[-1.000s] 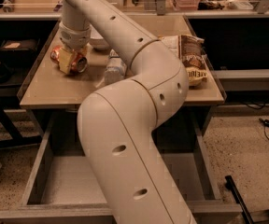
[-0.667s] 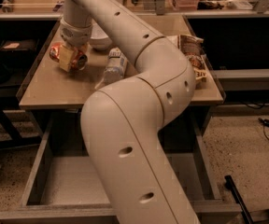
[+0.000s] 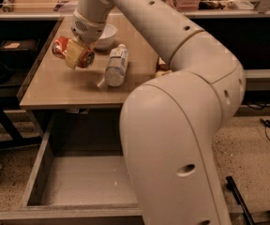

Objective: Place coke can into top drawer

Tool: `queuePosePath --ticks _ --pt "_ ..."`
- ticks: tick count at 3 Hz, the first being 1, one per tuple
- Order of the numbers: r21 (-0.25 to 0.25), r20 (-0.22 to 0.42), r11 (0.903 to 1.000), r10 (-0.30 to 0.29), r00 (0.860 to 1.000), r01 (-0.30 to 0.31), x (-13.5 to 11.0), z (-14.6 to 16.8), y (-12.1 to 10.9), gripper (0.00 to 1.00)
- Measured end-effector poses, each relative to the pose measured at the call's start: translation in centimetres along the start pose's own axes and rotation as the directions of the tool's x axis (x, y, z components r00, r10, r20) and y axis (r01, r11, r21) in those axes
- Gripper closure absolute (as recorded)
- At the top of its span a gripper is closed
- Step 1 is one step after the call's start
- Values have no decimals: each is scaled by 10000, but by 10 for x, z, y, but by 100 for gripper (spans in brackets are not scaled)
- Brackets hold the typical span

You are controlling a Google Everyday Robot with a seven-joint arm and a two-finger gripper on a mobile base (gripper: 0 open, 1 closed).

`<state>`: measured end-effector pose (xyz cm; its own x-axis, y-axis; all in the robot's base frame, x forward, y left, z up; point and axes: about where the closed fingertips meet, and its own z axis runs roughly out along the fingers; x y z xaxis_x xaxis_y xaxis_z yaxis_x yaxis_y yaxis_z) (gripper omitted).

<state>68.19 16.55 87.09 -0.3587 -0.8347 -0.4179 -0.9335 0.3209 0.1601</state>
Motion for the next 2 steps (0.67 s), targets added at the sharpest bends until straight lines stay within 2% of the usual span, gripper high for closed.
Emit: queuePosePath --ticks 1,2 --pt "-881 239 9946 -522 9984 541 18 -3 26 100" --pt "-928 259 9941 -541 9982 563 18 1 26 100"
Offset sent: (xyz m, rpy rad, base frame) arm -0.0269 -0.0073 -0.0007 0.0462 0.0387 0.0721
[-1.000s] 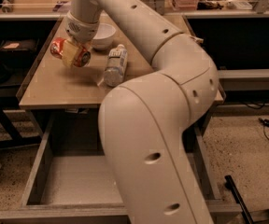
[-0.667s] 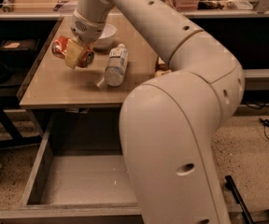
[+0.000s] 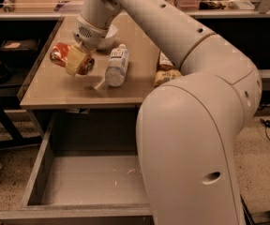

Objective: Place coke can into top drawer

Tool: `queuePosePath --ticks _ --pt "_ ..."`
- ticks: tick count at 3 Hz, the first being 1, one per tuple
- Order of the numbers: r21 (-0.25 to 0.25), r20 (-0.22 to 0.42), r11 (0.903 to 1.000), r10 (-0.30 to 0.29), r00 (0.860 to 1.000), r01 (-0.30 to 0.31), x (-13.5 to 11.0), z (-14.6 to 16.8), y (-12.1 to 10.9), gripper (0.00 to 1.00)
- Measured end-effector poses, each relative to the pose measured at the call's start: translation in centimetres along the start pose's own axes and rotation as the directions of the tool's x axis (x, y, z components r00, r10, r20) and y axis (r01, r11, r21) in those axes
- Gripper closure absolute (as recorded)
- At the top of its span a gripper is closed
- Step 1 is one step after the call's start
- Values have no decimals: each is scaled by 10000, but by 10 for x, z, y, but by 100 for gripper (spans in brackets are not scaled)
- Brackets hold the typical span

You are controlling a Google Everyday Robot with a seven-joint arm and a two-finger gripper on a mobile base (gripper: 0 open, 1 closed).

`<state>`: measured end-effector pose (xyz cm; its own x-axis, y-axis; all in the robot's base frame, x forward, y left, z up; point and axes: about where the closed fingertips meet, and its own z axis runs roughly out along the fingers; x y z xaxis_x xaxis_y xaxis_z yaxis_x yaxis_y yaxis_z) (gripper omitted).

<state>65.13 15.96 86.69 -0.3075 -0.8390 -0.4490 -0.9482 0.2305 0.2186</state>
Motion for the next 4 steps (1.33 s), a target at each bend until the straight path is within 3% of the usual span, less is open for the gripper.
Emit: queuePosePath --ticks 1,2,3,4 --pt "57 -127 9999 96 9999 -95 -1 1 4 100" --pt "165 26 9985 518 9987 -518 3 -8 26 100" --pt "333 155 9929 1138 9934 -1142 18 -14 64 100" --pt "476 470 9799 1918 9803 -1940 39 -19 108 100"
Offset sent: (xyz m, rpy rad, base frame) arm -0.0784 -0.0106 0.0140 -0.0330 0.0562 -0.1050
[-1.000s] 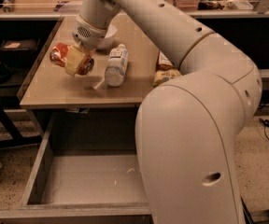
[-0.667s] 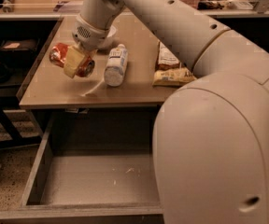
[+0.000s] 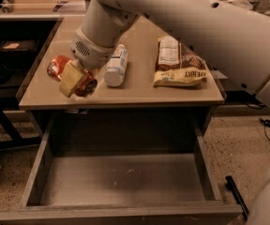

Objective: Place coke can into top drawer

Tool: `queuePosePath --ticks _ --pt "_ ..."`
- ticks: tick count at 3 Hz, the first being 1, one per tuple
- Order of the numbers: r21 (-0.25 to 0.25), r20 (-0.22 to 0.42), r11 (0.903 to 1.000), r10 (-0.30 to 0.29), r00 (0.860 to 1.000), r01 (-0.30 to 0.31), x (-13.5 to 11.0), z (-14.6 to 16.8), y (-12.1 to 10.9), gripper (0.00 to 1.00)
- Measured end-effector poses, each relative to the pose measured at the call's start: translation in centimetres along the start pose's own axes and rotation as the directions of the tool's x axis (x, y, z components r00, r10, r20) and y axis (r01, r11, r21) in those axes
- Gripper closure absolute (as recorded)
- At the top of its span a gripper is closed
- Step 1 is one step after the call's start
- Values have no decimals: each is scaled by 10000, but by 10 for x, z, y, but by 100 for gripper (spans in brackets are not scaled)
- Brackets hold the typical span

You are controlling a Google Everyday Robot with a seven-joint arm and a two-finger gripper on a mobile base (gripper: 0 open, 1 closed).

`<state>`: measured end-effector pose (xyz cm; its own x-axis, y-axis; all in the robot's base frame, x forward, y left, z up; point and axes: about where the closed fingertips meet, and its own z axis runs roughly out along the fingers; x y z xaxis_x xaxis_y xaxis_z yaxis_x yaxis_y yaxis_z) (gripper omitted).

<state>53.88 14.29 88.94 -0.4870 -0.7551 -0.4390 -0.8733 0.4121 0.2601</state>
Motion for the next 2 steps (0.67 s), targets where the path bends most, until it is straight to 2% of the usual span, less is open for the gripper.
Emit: queuePosePath --ticks 1,2 --pt "-86 -584 9999 139 9982 -145 24 20 5 100" --pt "-86 -587 9999 138 9982 -143 24 20 5 100"
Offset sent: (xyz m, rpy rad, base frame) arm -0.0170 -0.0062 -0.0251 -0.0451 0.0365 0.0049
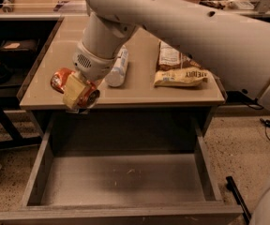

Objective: Place coke can into top drawer

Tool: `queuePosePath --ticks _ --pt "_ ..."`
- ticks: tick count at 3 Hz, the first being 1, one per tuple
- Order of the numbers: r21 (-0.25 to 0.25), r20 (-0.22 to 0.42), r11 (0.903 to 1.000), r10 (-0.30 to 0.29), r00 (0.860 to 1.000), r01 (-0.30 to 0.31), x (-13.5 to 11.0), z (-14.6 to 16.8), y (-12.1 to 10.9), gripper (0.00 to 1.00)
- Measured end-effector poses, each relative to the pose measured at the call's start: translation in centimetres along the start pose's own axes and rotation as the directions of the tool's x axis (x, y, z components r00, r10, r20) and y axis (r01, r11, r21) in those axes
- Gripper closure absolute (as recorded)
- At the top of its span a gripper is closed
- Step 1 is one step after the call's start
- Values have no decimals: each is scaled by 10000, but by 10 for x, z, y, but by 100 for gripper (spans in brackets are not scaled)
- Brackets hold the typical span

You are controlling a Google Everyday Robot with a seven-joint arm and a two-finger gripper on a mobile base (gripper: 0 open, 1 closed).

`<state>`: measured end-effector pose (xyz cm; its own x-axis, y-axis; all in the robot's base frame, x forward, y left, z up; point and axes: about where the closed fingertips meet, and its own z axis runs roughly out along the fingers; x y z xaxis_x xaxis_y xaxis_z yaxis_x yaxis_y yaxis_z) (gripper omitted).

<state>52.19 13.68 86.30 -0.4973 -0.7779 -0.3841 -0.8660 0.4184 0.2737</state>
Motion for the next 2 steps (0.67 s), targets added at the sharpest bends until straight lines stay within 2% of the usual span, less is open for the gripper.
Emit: queuePosePath --ticks 1,2 --pt "314 -52 9995 -58 10000 60 15 -12 12 100" --pt "309 170 9983 487 9987 -492 48 -8 26 100"
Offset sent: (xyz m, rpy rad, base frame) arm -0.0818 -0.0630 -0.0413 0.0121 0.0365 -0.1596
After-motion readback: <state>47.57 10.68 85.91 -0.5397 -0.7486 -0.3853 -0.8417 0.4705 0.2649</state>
